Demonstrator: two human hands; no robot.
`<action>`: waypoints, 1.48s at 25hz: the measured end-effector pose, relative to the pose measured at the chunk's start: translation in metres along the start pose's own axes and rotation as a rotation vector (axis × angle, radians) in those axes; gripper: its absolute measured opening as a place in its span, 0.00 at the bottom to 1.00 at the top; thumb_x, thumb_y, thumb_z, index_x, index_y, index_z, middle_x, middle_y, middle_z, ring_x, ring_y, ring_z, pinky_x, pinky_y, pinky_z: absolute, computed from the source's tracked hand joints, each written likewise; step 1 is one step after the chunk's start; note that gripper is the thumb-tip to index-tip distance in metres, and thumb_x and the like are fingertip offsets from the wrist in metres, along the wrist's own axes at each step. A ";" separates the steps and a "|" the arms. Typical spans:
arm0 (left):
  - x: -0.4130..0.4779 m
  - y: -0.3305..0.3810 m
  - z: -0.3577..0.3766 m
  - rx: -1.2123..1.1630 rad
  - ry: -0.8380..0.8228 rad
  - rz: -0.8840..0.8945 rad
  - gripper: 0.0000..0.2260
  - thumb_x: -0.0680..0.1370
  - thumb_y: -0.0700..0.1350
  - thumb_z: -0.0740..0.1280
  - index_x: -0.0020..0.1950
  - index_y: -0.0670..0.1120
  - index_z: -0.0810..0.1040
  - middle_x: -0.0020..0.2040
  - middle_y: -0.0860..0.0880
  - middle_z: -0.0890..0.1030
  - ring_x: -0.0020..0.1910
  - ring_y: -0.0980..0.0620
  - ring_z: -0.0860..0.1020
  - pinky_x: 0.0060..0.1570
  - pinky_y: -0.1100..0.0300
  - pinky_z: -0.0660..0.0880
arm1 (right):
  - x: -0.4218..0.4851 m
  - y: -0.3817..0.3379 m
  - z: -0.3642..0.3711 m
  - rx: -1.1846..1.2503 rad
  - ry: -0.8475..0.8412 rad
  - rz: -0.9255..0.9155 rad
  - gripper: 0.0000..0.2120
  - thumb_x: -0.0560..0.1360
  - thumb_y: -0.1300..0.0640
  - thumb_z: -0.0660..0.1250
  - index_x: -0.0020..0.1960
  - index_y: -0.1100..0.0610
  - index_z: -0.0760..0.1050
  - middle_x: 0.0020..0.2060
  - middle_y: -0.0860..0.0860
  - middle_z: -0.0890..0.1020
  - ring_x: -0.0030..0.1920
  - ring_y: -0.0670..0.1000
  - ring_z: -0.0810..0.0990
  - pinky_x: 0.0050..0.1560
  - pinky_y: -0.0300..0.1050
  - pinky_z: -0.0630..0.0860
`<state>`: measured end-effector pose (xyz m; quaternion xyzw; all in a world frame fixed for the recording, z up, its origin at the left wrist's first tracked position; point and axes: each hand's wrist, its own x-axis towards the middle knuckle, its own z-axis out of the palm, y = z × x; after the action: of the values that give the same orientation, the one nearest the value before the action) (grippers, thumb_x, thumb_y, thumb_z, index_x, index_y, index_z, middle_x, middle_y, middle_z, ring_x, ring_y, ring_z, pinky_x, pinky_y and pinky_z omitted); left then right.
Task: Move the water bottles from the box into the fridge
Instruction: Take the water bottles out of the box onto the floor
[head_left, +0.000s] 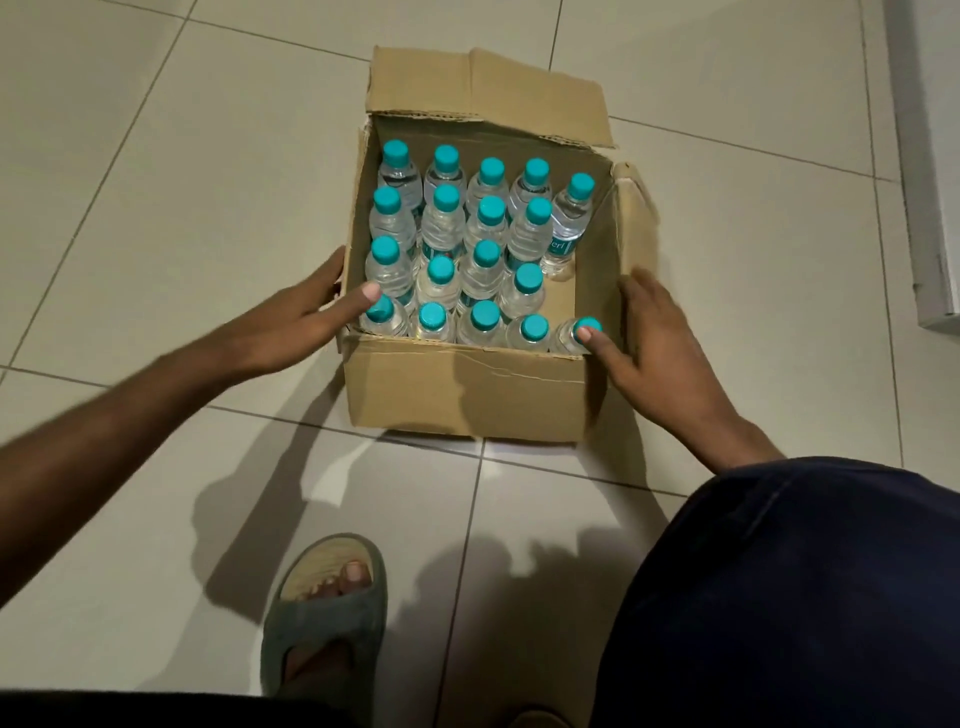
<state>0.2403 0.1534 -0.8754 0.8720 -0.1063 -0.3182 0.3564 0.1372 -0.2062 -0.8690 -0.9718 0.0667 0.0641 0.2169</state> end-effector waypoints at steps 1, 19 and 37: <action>-0.001 0.006 0.000 -0.025 -0.038 0.007 0.35 0.75 0.74 0.53 0.78 0.66 0.46 0.79 0.60 0.59 0.74 0.54 0.66 0.72 0.47 0.65 | 0.000 -0.005 -0.001 -0.109 0.031 -0.072 0.33 0.79 0.42 0.64 0.78 0.56 0.62 0.80 0.55 0.58 0.79 0.56 0.59 0.77 0.51 0.62; -0.021 0.115 0.034 0.521 0.083 0.391 0.19 0.81 0.51 0.64 0.71 0.51 0.73 0.68 0.50 0.76 0.65 0.52 0.74 0.63 0.53 0.73 | 0.045 -0.025 -0.006 -0.301 -0.258 -0.367 0.20 0.74 0.58 0.73 0.65 0.57 0.75 0.60 0.59 0.80 0.57 0.60 0.80 0.56 0.55 0.79; 0.070 0.143 0.088 0.817 -0.084 0.541 0.16 0.74 0.48 0.72 0.62 0.49 0.80 0.56 0.49 0.80 0.51 0.52 0.78 0.51 0.56 0.79 | 0.036 -0.004 -0.009 -0.140 -0.093 -0.393 0.15 0.75 0.60 0.72 0.61 0.57 0.79 0.58 0.56 0.80 0.55 0.55 0.81 0.55 0.45 0.79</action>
<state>0.2449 -0.0276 -0.8575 0.8681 -0.4593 -0.1814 0.0504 0.1742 -0.2106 -0.8648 -0.9749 -0.1387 0.0696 0.1599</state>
